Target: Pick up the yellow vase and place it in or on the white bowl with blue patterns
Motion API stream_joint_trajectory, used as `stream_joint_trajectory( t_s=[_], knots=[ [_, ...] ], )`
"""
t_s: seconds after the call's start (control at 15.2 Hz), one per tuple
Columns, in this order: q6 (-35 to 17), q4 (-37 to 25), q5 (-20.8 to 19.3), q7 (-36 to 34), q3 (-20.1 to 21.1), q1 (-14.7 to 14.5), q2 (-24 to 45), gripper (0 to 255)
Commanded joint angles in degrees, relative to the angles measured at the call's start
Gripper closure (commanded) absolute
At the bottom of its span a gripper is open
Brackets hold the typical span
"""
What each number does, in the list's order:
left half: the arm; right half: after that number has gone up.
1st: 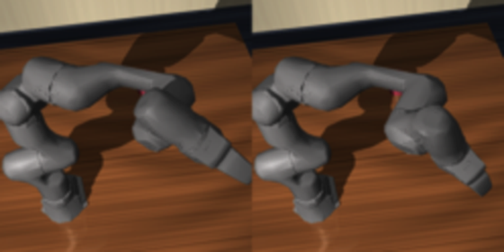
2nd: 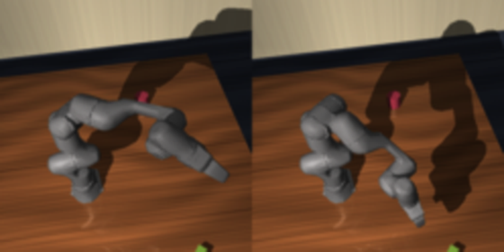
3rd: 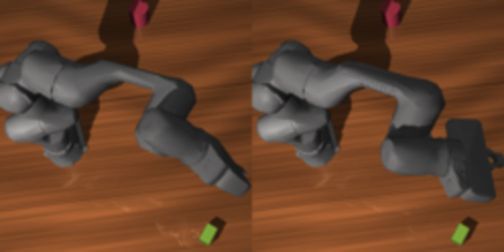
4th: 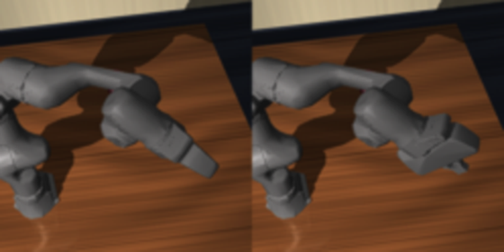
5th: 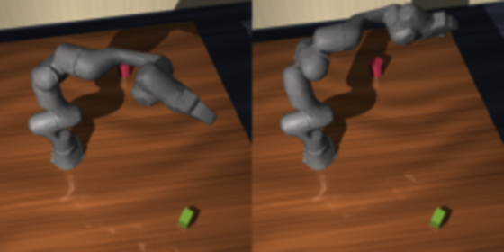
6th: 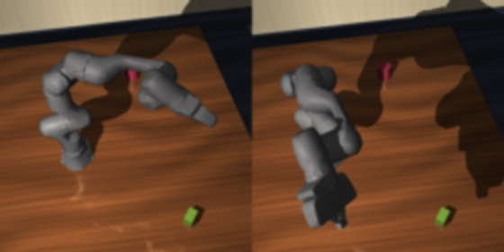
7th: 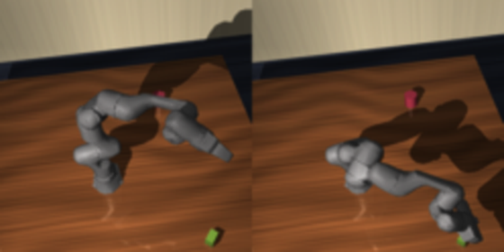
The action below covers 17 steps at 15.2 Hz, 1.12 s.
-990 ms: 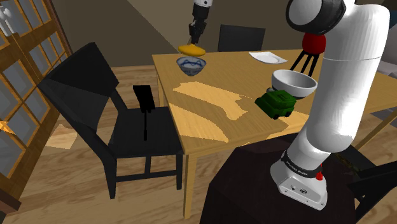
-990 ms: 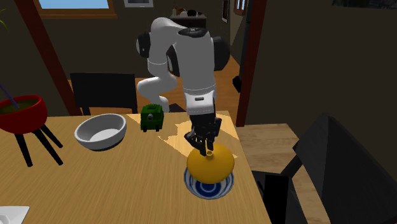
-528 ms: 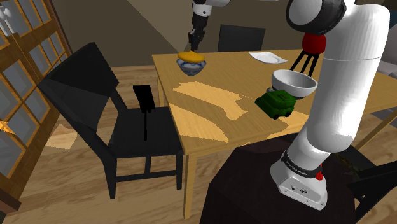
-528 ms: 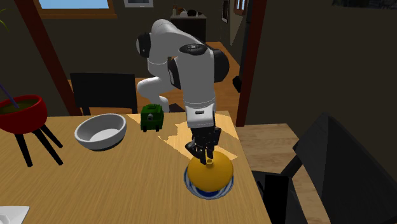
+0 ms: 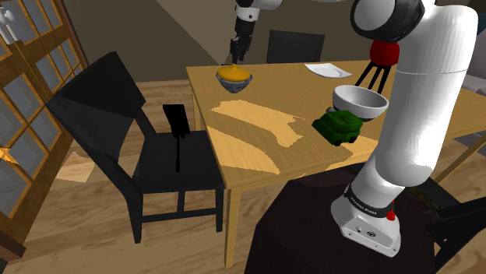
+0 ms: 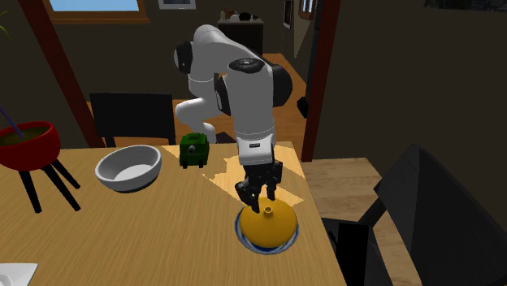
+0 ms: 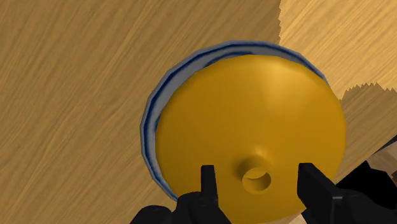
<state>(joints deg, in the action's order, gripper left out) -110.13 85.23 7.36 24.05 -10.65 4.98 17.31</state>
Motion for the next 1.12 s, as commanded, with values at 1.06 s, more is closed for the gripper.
stream_joint_trajectory(
  t_s=[1.06],
  knots=[
    [6.8,-5.9,-0.3,-0.3,-0.2,0.3,-0.9,0]
  ],
)
